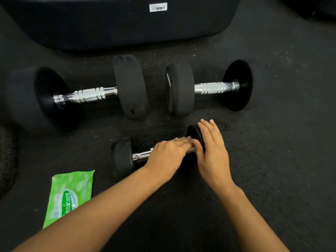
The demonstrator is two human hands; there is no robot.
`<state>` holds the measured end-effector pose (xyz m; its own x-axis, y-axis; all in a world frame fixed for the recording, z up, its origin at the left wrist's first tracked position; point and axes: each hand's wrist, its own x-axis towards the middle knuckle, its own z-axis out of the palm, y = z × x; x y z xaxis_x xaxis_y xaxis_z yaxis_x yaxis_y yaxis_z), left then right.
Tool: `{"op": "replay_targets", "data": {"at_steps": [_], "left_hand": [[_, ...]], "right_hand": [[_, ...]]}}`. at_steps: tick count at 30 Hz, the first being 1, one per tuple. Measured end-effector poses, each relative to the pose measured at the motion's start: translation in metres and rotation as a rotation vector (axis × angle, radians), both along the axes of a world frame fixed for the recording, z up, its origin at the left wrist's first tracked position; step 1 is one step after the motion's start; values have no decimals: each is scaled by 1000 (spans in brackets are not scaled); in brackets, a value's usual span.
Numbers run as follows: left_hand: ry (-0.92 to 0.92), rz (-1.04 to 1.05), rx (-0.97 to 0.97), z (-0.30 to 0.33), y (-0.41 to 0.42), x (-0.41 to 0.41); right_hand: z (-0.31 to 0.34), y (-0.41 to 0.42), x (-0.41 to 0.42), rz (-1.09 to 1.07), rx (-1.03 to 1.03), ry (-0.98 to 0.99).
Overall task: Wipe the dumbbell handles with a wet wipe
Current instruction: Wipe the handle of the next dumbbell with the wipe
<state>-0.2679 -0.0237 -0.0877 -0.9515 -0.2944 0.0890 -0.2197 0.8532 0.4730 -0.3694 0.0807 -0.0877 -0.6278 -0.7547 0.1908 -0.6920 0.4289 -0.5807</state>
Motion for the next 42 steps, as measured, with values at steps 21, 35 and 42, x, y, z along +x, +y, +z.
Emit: {"op": "replay_targets", "data": {"at_steps": [21,35,42], "left_hand": [[215,15,-185,-23,10,6],[264,94,-90,-22,5,18],[292,-71,-305,-31,7,4]], "right_hand": [[1,-1,1,-10,1,-26],[0,1,1,4,6,-17],[0,2,2,-1,-10,-23]]}}
